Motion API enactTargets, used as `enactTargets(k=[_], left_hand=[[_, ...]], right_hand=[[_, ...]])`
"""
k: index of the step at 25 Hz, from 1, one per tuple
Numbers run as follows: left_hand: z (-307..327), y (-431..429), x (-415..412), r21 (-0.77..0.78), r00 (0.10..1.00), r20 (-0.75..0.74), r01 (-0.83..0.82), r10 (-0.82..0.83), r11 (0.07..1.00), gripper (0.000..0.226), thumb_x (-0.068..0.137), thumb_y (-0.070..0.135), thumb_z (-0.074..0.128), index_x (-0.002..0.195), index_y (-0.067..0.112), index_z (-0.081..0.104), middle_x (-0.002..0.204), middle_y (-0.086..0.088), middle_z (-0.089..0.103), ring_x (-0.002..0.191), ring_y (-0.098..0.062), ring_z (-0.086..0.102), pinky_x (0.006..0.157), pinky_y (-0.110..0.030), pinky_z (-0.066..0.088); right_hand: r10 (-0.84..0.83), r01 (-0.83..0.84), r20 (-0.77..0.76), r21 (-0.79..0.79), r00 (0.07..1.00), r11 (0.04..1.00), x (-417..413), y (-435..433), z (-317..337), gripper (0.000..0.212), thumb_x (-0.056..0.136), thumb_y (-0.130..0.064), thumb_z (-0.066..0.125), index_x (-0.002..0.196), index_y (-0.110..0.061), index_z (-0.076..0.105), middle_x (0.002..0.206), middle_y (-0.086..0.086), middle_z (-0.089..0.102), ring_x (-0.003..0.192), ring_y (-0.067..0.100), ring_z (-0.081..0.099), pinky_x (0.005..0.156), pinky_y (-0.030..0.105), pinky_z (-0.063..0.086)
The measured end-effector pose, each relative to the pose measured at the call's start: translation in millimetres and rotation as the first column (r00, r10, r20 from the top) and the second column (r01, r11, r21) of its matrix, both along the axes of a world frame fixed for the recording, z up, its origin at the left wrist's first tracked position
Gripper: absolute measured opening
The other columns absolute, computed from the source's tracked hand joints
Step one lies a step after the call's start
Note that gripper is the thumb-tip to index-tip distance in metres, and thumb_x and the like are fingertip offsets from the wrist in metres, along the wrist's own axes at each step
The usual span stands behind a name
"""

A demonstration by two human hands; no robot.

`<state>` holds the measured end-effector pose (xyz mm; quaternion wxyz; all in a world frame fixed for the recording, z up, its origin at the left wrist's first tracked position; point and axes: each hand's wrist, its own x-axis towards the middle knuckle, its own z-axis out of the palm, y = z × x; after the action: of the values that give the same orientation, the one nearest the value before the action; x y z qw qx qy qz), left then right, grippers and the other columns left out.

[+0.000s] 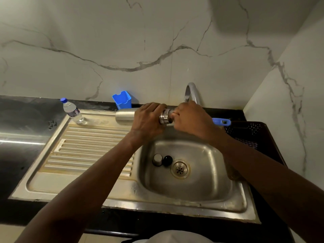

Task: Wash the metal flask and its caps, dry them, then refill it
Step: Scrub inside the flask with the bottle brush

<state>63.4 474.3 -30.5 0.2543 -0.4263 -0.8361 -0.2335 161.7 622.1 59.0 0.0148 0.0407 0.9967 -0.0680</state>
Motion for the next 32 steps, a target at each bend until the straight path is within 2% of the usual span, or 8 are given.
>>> enactTargets(k=[4, 12, 16, 18, 20, 23, 28, 32], left_hand=[[-7.8, -24.2, -18.4, 0.07, 0.981, -0.188, -0.036, 0.049, 0.997, 0.034, 0.076, 0.022, 0.082, 0.105, 0.005, 0.072, 0.096, -0.011, 0.071, 0.084, -0.033, 0.066, 0.076, -0.042, 0.053], [2.1, -9.7, -12.6, 0.041, 0.973, -0.223, 0.063, -0.052, 0.997, 0.032, 0.078, 0.021, 0.08, 0.105, 0.005, 0.073, 0.098, -0.012, 0.072, 0.086, -0.031, 0.068, 0.08, -0.043, 0.054], [-4.4, -34.0, -26.7, 0.062, 0.98, -0.195, -0.023, 0.034, 0.998, 0.027, 0.08, 0.019, 0.072, 0.103, 0.007, 0.073, 0.094, -0.01, 0.072, 0.082, -0.033, 0.067, 0.077, -0.041, 0.05], [0.1, -27.7, -22.7, 0.081, 0.984, -0.17, -0.035, 0.048, 0.996, 0.025, 0.077, 0.019, 0.07, 0.1, 0.008, 0.073, 0.091, -0.007, 0.071, 0.08, -0.031, 0.066, 0.075, -0.041, 0.05], [4.3, -19.5, -16.9, 0.089, 0.99, -0.136, -0.017, 0.029, 0.996, 0.028, 0.073, 0.02, 0.071, 0.099, 0.009, 0.072, 0.089, -0.006, 0.071, 0.079, -0.031, 0.066, 0.074, -0.04, 0.05], [13.5, -6.5, -6.7, 0.068, 0.993, -0.081, 0.096, -0.09, 0.993, 0.032, 0.068, 0.021, 0.073, 0.098, 0.009, 0.072, 0.085, -0.006, 0.07, 0.074, -0.029, 0.066, 0.072, -0.038, 0.05], [31.7, -10.2, -10.7, -0.167, 0.923, 0.359, 0.21, -0.139, 0.963, 0.045, 0.061, 0.033, 0.084, 0.101, 0.018, 0.07, 0.08, 0.004, 0.07, 0.068, -0.018, 0.066, 0.071, -0.036, 0.058], [36.4, -26.9, -34.5, -0.409, 0.829, 0.559, 0.293, -0.017, 0.864, 0.048, 0.06, 0.03, 0.095, 0.098, 0.024, 0.066, 0.086, 0.004, 0.072, 0.077, -0.014, 0.068, 0.073, -0.027, 0.053]], right_hand=[[-0.198, 0.277, 0.202, -0.531, 0.959, 0.801, 15.8, 27.9, 22.0, 0.029, 0.098, -0.029, 0.067, 0.079, -0.01, 0.076, 0.06, -0.002, 0.06, 0.054, 0.007, 0.053, 0.055, 0.02, 0.039], [-0.202, 0.267, 0.201, -0.39, 0.959, 0.881, -1.9, 6.8, 12.1, 0.023, 0.098, -0.025, 0.065, 0.091, -0.006, 0.074, 0.085, 0.008, 0.071, 0.079, 0.019, 0.064, 0.077, 0.03, 0.053], [-0.271, 0.271, 0.073, -0.492, 0.96, 0.828, 15.9, 34.3, 18.3, 0.026, 0.093, -0.03, 0.071, 0.097, -0.005, 0.077, 0.062, -0.009, 0.07, 0.062, 0.002, 0.063, 0.064, 0.017, 0.043], [-0.25, 0.218, -0.015, -0.447, 0.968, 0.868, 10.1, 30.1, 12.4, 0.039, 0.093, -0.029, 0.071, 0.12, 0.0, 0.068, 0.059, -0.008, 0.069, 0.063, 0.002, 0.065, 0.07, 0.013, 0.049], [-0.145, 0.11, -0.081, -0.335, 0.986, 0.936, 4.7, 19.7, 6.6, 0.025, 0.095, -0.029, 0.065, 0.103, -0.006, 0.072, 0.068, 0.0, 0.067, 0.065, 0.01, 0.062, 0.083, 0.03, 0.056], [0.015, -0.023, -0.152, -0.052, 0.988, 0.998, 2.7, 3.5, 2.5, 0.022, 0.094, -0.031, 0.061, 0.098, -0.015, 0.074, 0.078, 0.001, 0.062, 0.073, 0.017, 0.057, 0.075, 0.033, 0.05], [0.352, -0.262, -0.199, 0.371, 0.915, 0.891, 16.9, 16.3, 0.7, 0.015, 0.087, -0.025, 0.066, 0.096, -0.016, 0.073, 0.077, 0.0, 0.068, 0.062, 0.023, 0.062, 0.057, 0.03, 0.032], [0.478, -0.335, -0.238, 0.46, 0.845, 0.822, 26.1, 38.2, -1.8, 0.012, 0.074, -0.021, 0.076, 0.083, -0.015, 0.071, 0.062, 0.001, 0.062, 0.047, 0.022, 0.055, 0.054, 0.026, 0.024]])
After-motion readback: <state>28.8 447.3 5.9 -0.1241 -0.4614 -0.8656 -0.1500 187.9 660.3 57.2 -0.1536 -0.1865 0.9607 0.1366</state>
